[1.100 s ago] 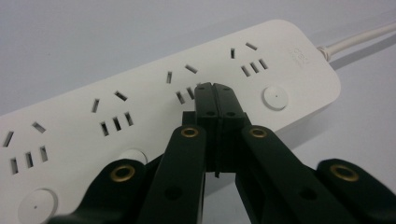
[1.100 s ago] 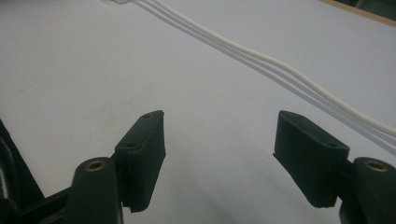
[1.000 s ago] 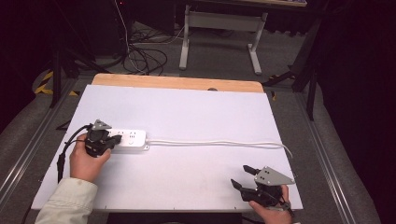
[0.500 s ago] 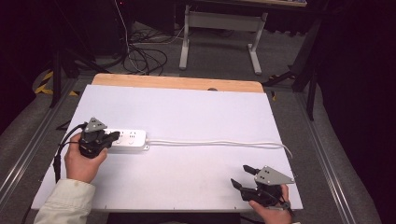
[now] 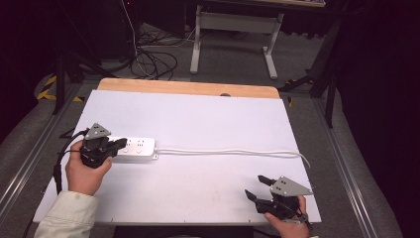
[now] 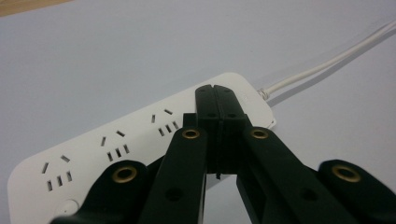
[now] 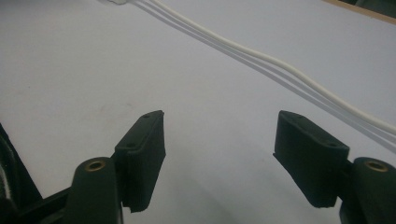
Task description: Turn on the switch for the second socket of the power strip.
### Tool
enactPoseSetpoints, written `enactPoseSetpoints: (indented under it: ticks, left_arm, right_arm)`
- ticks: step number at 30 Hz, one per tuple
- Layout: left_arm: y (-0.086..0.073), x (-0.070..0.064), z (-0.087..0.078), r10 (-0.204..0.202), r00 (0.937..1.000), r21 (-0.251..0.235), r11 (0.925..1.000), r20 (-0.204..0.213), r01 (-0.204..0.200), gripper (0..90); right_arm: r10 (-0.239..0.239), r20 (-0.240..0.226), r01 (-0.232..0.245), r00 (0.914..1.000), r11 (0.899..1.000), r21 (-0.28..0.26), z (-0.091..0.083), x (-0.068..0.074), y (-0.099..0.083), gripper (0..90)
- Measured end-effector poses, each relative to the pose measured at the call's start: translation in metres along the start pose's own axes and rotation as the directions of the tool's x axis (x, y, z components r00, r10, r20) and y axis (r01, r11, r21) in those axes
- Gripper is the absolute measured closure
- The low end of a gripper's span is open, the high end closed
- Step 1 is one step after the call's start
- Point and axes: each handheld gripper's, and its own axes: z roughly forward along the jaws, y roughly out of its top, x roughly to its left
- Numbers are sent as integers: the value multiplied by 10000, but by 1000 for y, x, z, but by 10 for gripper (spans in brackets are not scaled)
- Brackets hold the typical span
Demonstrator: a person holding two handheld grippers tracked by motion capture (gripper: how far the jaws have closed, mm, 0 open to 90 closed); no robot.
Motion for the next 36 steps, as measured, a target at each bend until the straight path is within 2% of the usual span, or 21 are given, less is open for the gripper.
enactPoseSetpoints:
  ticks: [2, 6, 8, 9, 10, 11, 14, 16, 20, 23, 25, 29, 31, 33, 36]
  left_arm:
    - [1, 0, -2, -160, 9998, -64, 9998, 105, 161, 900]
    - [2, 0, -7, -224, 9991, -339, 9991, 374, 237, 896]
    - [4, -3, -7, 165, 9994, -598, 9981, 303, -147, 766]
    - [4, -4, -8, 262, 9993, -581, 9980, 258, -246, 744]
    - [5, -6, -9, 190, 9997, -500, 9986, 142, -182, 713]
    - [5, -8, -10, 125, 9998, -517, 9986, 155, -117, 632]
    - [7, -13, -15, 149, 9992, -857, 9962, 371, -117, 585]
    - [7, -16, -19, 254, 9990, -1077, 9940, 374, -212, 519]
    - [7, -20, -28, 363, 9942, -1569, 9874, 1011, -201, 450]
    - [5, -25, -34, 506, 9915, -1736, 9844, 1203, -292, 378]
    - [4, -27, -38, 687, 9888, -1839, 9820, 1325, -436, 343]
    - [2, -33, -44, 784, 9835, -2150, 9757, 1632, -421, 262]
    - [0, -35, -48, 1061, 9801, -2206, 9730, 1676, -676, 191]
    - [-4, -36, -51, 1387, 9712, -2465, 9651, 1937, -887, 151]
    - [-10, -38, -55, 1533, 9582, -2783, 9569, 2415, -830, 125]
  right_arm:
    - [3, -9, -3, 10000, 10000, 11, 0, 0, 0, 339]
    - [-6, -18, 6, 10000, 10000, 16, 0, 0, 0, 339]
    - [3, -17, -3, 10000, 10000, 29, 0, 0, 0, 339]
    - [5, -29, -5, 10000, 10000, 18, 0, 0, 0, 339]
    - [0, -28, 0, 10000, 10000, 14, 0, 0, 0, 339]
    - [-4, -26, 4, 10000, 10000, 11, 0, 0, 0, 339]
    - [-15, -18, 15, 10000, 10000, 10, 0, 0, 0, 339]
    - [-1, -14, 1, 10000, 10000, 28, 0, 0, 0, 339]
    - [-23, -20, 23, 10000, 10000, -1, 0, 0, 0, 339]
    - [-16, -21, 16, 10000, 10000, 3, 0, 0, 0, 339]
    - [-32, -21, 32, 10000, 10000, -6, -1, 0, 0, 339]
    - [-36, -28, 36, 10000, 10000, 8, -1, 0, 0, 339]
    - [-13, -31, 13, 10000, 10000, -9, 0, 0, 0, 339]
    - [-42, -21, 42, 10000, 10000, 5, 0, 0, 0, 339]
    - [-44, -11, 44, 10000, 10000, 3, -1, 0, 0, 339]
